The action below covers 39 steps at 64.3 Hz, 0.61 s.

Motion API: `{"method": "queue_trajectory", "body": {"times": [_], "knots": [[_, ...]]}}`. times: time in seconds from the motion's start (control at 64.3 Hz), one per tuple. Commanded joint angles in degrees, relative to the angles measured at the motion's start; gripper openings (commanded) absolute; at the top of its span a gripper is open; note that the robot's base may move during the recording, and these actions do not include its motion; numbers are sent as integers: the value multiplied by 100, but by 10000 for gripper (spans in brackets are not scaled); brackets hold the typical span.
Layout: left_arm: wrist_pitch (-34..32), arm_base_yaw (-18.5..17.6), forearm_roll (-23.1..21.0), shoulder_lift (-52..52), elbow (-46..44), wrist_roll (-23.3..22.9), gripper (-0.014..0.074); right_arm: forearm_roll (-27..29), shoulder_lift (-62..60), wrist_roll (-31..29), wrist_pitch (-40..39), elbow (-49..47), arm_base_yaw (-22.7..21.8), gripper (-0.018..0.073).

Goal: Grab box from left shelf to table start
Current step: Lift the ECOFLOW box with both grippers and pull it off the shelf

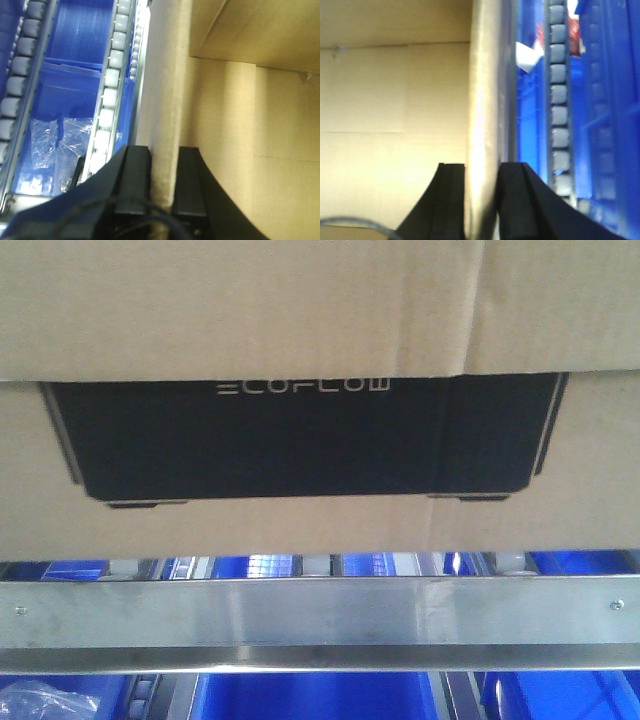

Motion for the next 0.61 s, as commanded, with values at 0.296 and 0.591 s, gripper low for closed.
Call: {"method": "queue_trajectory", "body": {"times": [0.296, 0.591], "knots": [[-768, 16, 600, -1539, 744, -122, -102, -105, -1723, -1, -604, 766, -34, 57], [-711, 16, 610, -2445, 959, -101, -102, -87, -2675, -1, -387, 945, -34, 57]]}}
